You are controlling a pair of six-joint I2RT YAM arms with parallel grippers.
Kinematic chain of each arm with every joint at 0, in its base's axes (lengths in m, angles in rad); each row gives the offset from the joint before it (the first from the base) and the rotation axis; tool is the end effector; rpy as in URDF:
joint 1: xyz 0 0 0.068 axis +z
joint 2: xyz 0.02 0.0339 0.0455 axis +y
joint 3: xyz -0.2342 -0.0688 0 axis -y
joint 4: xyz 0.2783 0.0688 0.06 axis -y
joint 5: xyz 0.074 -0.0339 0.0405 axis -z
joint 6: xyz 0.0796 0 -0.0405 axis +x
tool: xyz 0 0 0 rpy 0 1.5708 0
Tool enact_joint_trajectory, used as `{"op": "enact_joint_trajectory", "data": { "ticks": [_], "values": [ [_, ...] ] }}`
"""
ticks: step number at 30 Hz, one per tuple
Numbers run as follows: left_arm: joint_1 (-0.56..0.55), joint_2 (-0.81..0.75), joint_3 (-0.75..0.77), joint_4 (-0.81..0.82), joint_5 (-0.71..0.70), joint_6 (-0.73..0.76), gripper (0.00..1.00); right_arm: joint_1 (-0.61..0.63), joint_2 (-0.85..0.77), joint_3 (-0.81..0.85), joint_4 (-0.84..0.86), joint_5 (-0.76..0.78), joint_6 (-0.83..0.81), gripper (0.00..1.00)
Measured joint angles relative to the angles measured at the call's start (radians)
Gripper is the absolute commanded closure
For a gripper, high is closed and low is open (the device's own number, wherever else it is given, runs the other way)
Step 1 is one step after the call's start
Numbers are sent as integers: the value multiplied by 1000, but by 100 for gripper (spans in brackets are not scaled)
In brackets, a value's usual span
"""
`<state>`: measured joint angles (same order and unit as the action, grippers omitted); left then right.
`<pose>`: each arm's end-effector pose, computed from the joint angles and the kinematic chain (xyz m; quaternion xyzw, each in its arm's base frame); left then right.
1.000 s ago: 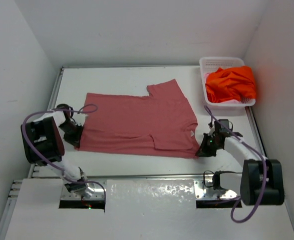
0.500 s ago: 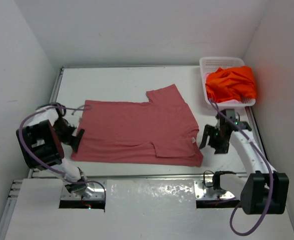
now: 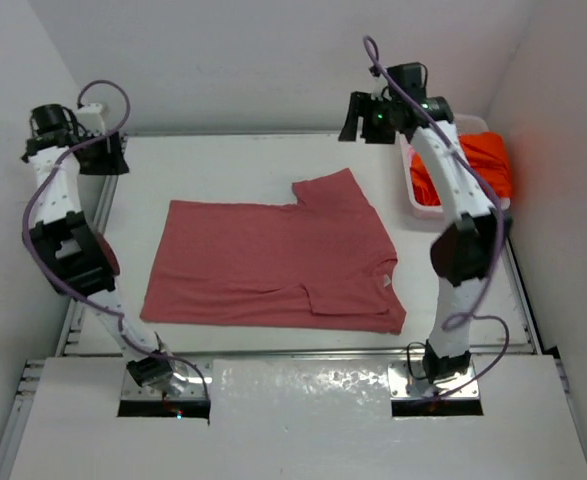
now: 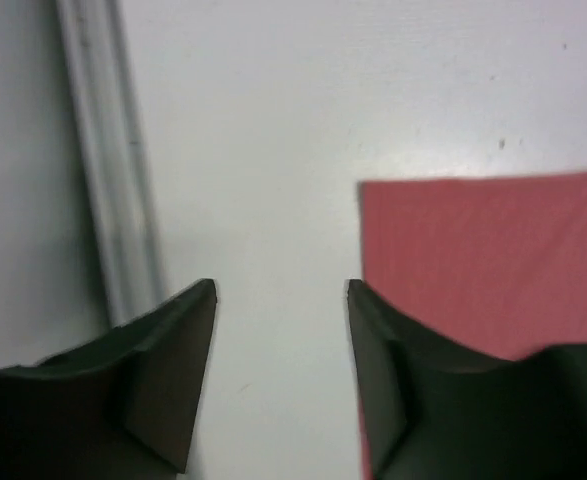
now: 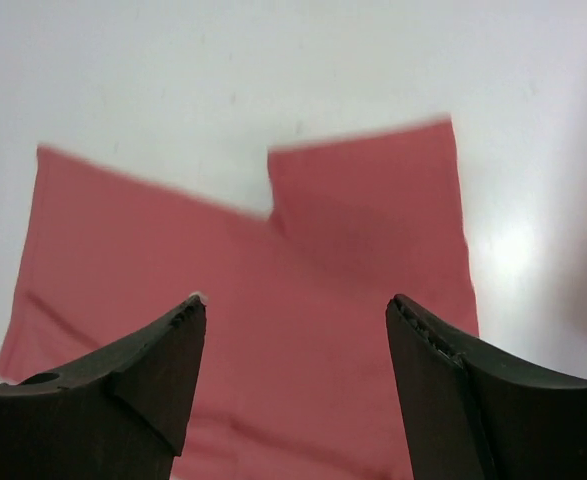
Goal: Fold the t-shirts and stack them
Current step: Fold the flattened tshirt in 1/3 of the way, then grap the side of the flattened tshirt furthest away from the robot with both arms
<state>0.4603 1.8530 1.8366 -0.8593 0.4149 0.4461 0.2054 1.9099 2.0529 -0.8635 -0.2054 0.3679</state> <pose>0.4250 0.1749 0.2811 0.0636 0.9205 -0.0282 0.3844 0.4656 0.1136 0.3332 0.0314 0.9066 0.2056 0.3671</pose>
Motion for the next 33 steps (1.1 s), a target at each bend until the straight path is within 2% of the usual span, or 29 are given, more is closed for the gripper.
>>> {"op": "enact_joint_trajectory", "data": {
  "ticks": [4,10,16,23,25,26,28,33],
  "values": [
    [-64,198,15,75,-11,-62,25,-1,349,211,108,-2,32,30],
    [-185,436,34,118,-70,-121,22,-3,677,224,185,114,48,29],
    [-190,460,58,179,-93,-158,19,-5,692,261,293,237,43,29],
    [-192,454,3,246,-85,-172,19,7,723,245,333,284,18,31],
    [-192,448,-12,262,-80,-172,22,13,723,236,347,293,13,36],
    [-192,447,-14,266,-78,-173,24,14,723,233,354,295,12,46],
    [-192,445,-17,268,-68,-173,26,15,723,232,363,294,10,54],
    [-192,420,-58,260,-33,-163,33,14,723,220,380,286,20,63]
  ]
}}
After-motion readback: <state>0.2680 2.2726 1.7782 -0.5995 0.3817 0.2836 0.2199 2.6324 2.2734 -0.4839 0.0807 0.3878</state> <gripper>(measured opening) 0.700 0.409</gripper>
